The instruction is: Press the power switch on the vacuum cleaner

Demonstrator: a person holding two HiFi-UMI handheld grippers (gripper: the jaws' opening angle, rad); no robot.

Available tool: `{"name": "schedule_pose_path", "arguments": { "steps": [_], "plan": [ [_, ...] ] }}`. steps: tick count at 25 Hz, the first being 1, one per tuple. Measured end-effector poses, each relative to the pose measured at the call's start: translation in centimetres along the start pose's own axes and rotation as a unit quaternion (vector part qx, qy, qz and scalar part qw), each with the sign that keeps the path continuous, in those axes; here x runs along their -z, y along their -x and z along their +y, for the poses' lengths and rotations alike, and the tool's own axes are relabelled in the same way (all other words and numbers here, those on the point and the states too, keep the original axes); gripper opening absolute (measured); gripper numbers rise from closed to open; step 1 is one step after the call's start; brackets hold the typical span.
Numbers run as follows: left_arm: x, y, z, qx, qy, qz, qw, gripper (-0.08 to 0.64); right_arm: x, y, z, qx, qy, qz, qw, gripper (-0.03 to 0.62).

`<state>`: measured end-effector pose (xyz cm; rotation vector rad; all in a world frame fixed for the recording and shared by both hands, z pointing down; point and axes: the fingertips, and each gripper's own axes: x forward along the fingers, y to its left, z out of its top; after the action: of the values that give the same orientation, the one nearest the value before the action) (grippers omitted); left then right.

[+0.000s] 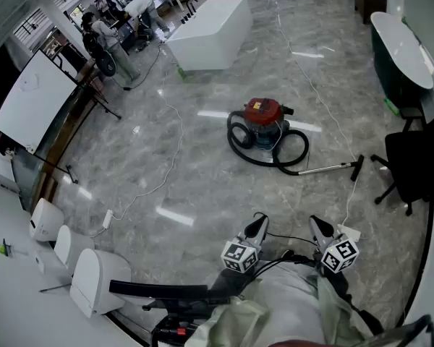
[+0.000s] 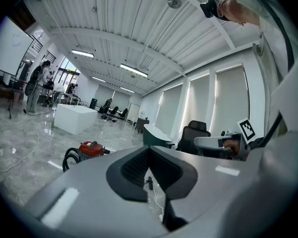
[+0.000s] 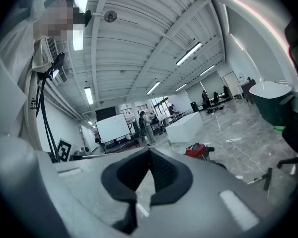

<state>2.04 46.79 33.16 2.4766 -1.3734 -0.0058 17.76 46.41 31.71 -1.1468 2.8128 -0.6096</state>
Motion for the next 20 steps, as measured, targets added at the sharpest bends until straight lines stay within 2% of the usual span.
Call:
{"name": "schedule_pose_path", "arguments": {
  "steps": [6, 13, 20],
  "plan": [
    [-0.1, 0.3, 1.1, -0.014, 0.004, -0.004, 0.9999, -0.003, 0.0, -1.2, 0.2, -0.011, 0.006, 0.001, 1.000, 0.000],
    [0.5, 2.9, 2.2, -0.040, 0.011, 0.002, 0.9991, -0.003, 0.8, -2.8, 2.0, -0.042, -0.001, 0.011, 0.999, 0.000],
    [0.6, 3.8, 5.7, -0.055, 0.026, -0.003, 0.9981, -0.003, 1.5, -5.4, 2.8, -0.039, 0.000, 0.016, 0.999, 0.000]
  ]
}}
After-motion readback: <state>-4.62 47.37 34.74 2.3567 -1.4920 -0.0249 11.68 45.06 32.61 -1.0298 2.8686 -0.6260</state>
